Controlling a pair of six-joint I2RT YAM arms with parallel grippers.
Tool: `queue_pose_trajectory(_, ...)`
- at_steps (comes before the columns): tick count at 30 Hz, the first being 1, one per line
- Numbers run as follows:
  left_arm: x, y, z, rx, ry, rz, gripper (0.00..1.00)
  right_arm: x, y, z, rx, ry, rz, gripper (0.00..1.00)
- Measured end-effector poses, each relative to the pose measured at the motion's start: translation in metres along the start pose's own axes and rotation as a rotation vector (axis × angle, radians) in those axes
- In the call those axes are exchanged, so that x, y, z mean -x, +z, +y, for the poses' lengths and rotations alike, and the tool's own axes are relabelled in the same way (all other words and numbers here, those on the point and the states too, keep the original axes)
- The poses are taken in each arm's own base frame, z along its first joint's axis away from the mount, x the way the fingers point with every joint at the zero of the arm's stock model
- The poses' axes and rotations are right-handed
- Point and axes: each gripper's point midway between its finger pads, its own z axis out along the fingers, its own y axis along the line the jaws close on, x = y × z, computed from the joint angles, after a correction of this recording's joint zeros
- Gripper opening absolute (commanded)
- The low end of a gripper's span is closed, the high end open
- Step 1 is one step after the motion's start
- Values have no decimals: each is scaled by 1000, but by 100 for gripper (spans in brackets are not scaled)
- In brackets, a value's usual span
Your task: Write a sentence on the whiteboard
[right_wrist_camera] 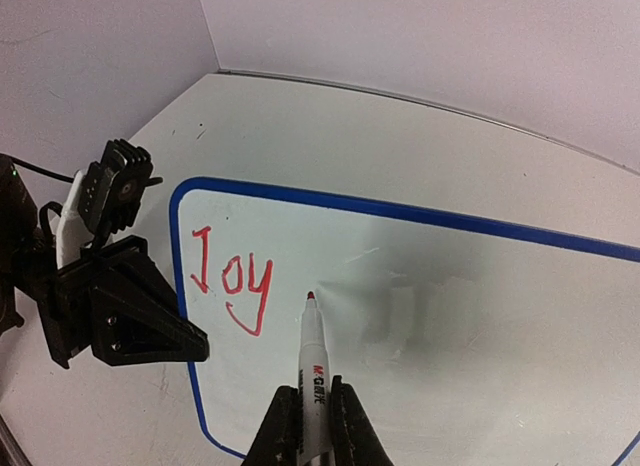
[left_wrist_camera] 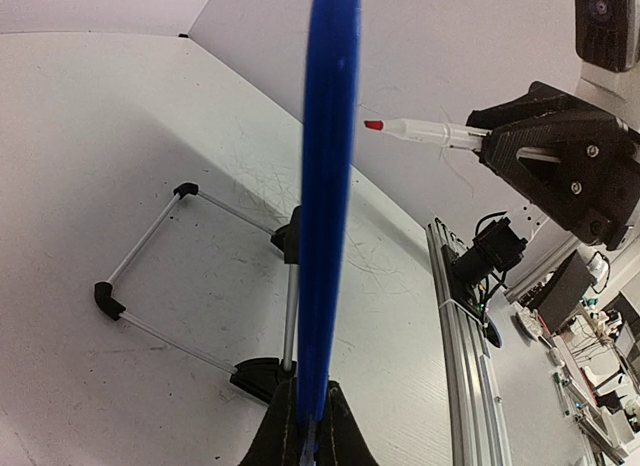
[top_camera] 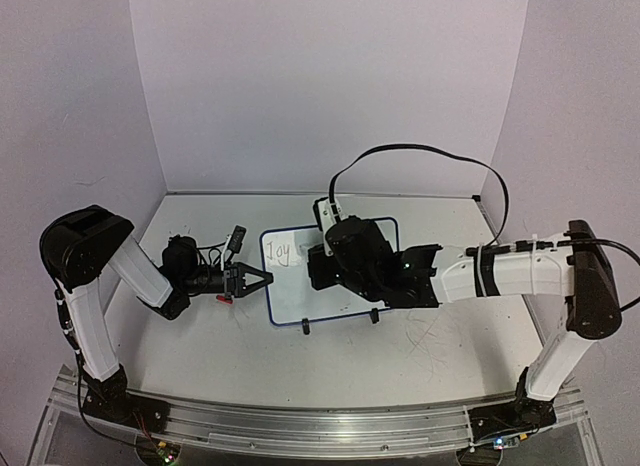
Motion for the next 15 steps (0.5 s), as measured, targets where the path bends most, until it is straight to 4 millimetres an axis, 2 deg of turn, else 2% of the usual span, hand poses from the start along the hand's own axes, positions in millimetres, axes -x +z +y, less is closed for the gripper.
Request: queue_pose_trajectory(15,0,0,-1,-3,1,1,0,7,8,5,4,-1,-23,0)
